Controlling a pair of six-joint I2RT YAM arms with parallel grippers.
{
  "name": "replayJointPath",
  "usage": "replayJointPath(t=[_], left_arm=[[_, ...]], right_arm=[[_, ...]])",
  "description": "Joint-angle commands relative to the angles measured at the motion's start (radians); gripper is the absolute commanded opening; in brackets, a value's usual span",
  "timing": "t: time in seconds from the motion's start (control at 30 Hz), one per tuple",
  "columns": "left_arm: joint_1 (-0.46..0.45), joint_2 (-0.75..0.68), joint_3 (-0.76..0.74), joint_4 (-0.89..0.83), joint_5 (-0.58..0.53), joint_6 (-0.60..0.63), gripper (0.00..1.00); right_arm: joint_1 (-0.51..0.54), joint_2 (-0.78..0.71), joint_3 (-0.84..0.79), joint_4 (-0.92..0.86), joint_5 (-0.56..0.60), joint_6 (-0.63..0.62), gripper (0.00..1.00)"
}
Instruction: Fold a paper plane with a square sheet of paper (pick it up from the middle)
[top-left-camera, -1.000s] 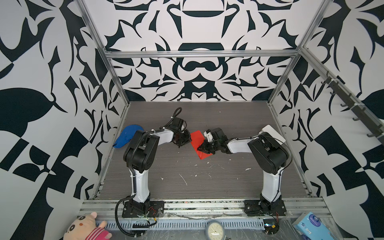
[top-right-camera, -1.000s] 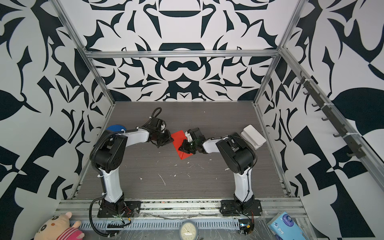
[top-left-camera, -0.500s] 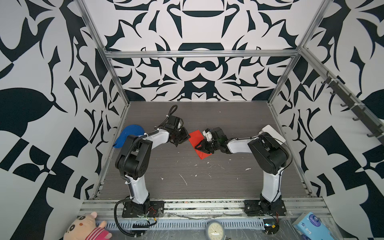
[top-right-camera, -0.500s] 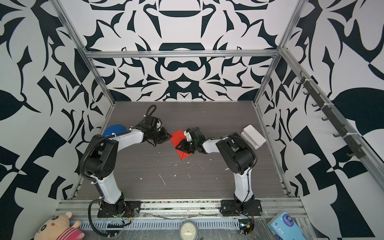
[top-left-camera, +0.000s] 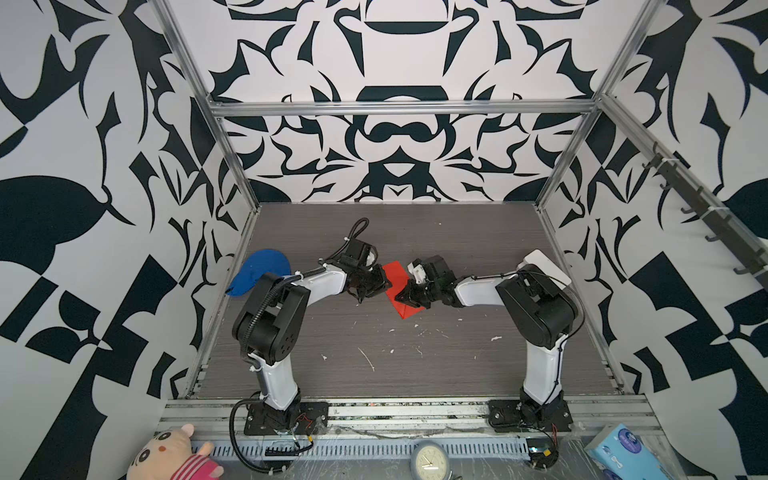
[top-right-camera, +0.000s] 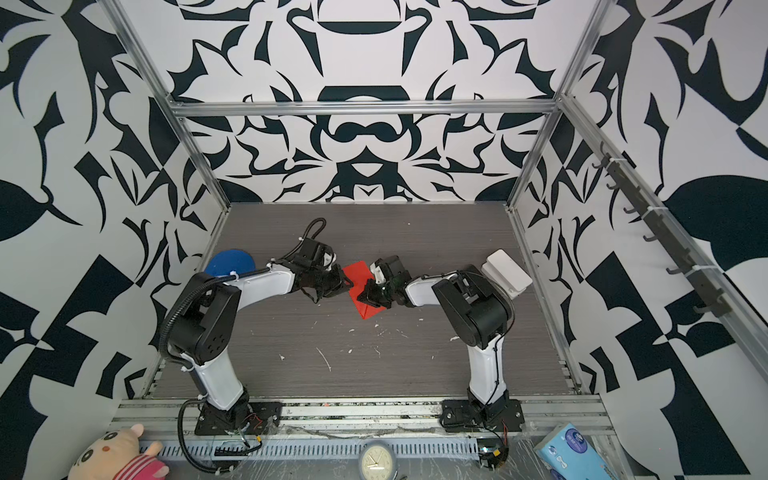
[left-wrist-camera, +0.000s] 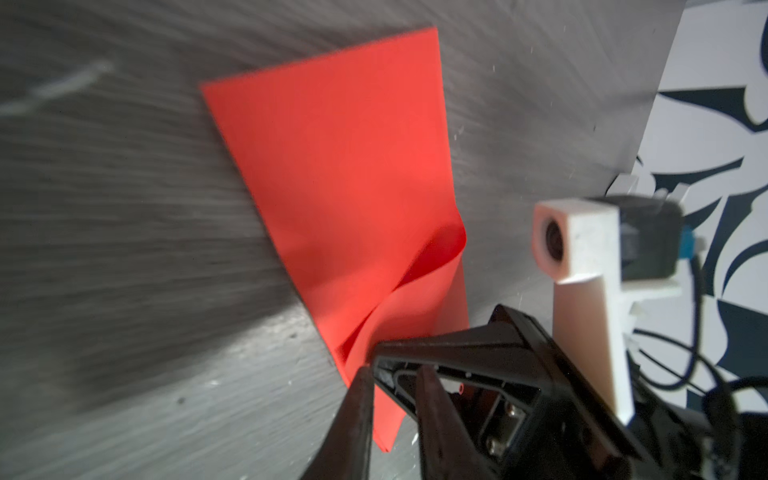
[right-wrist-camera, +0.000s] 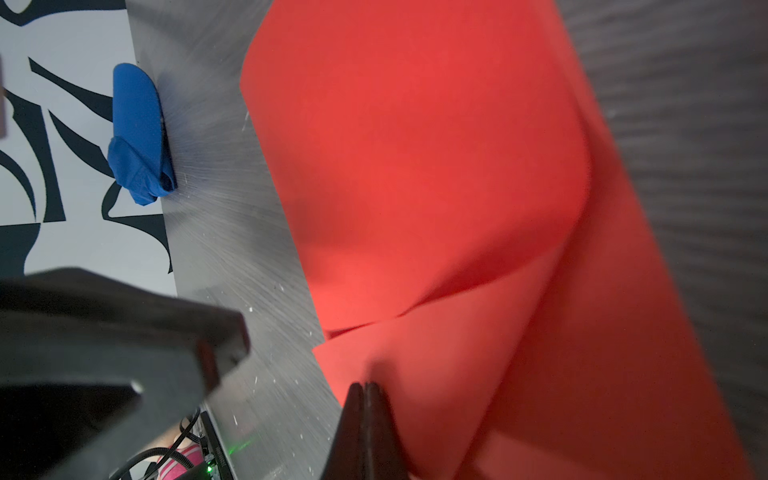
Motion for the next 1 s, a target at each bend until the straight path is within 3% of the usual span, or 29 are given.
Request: replayJointPath(t=[0.0, 0.33, 0.97], left_arm=[[-0.01, 0.038, -0.001, 0.002, 0.034, 0.02, 0.19], [-0.03, 0.099, 0.033, -0.06, -0.01, 0.033, 0.0], [-0.03, 0.132, 0.055, -0.159, -0.103, 0.034, 0.0]], right_arm=[[-0.004, 0.015, -0.004, -0.079, 0.039, -0.017, 0.0], [-0.004, 0.017, -0.001, -0.078, 0.037, -0.013, 0.0], [-0.005, -0.081, 0.004, -0.046, -0.073, -0.091, 0.0]])
